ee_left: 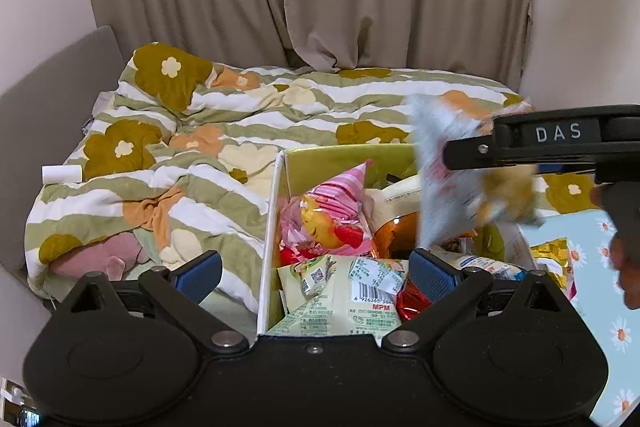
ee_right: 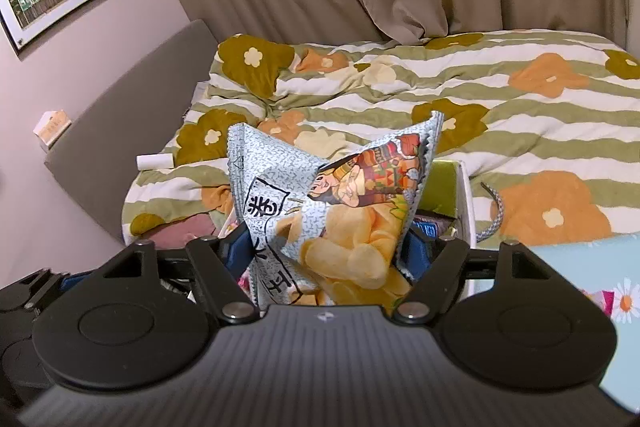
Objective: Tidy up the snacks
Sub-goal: 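Carry both held bags over the yellow box and release them inside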
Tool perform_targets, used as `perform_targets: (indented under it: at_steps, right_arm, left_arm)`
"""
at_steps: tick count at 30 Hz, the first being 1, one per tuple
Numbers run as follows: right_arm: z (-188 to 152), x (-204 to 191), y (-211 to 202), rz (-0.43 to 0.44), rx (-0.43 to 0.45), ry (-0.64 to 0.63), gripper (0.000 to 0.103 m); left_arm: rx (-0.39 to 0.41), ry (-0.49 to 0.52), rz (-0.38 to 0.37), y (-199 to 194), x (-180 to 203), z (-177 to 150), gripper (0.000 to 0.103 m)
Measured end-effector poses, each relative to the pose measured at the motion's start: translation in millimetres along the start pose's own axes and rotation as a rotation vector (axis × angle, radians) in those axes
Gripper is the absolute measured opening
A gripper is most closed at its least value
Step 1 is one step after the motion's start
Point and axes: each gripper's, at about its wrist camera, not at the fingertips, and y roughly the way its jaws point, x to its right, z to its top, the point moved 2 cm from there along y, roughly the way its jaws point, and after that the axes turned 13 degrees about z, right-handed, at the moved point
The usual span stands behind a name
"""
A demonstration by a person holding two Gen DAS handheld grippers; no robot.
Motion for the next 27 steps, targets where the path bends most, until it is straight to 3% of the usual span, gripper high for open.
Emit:
perform_targets:
  at_steps: [1,13,22,27]
  right_arm:
    - [-1,1,4,0.001,-0.006,0.006,0.103]
    - [-24,5,-11,0.019,0.069,-0.004,0.103]
    - [-30,-12,-39,-0.009,0.098,-0.072,0.103]
    - [-29,-11,-75,-0.003,0.126,-0.028,0.103]
  left_arm:
    - [-0.006,0.001,0.003,2,0,-1,0.101]
    - [-0.025,-0.003,0.006,1,-2,-13,0.101]
    - [0.061,-0.016,0.021,-31,-4,-4,0.101]
    - [0.107,-0.013,-0.002,-51,5,3,0.101]
